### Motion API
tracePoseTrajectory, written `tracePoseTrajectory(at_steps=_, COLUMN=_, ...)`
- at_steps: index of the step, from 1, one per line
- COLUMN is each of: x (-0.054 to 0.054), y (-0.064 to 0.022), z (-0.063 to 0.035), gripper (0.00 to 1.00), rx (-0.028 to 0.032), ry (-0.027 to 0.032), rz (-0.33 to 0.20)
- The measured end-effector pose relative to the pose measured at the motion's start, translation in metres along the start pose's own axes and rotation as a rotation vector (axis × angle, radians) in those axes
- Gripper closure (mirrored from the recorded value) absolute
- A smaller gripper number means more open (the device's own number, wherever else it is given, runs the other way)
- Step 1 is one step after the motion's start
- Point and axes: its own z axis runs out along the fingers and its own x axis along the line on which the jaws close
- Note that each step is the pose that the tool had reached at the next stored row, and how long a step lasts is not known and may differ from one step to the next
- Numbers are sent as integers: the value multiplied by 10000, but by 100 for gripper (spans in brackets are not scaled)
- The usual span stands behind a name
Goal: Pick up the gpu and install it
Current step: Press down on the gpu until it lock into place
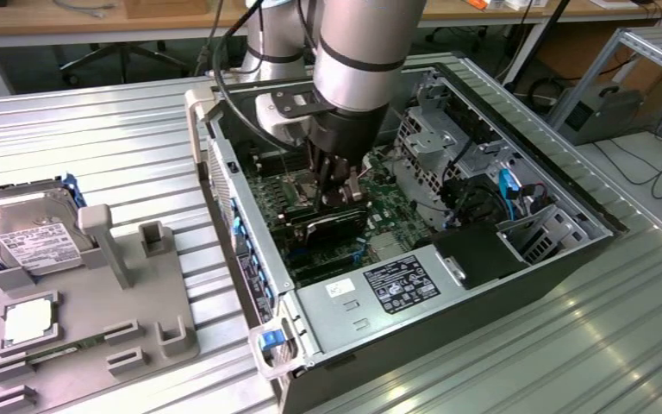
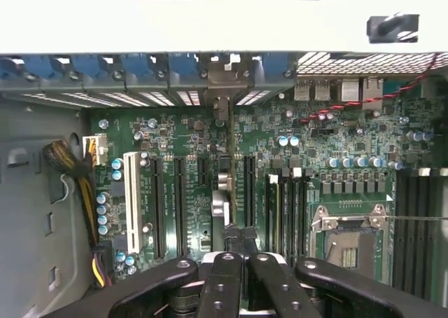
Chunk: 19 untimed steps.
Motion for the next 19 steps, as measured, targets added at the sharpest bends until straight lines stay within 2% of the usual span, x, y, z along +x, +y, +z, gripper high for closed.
tracePoseTrajectory(at_steps=3, x=-4, y=0, z=-80, gripper=89, rx=0, ry=2, rz=7)
tracePoseTrajectory(at_steps=12, x=-21, y=-2, z=-420, gripper=89, rx=2, ry=5, rz=55)
tracePoseTrajectory(at_steps=19, x=-23, y=-25, z=-444, gripper=89, rx=2, ry=5, rz=61)
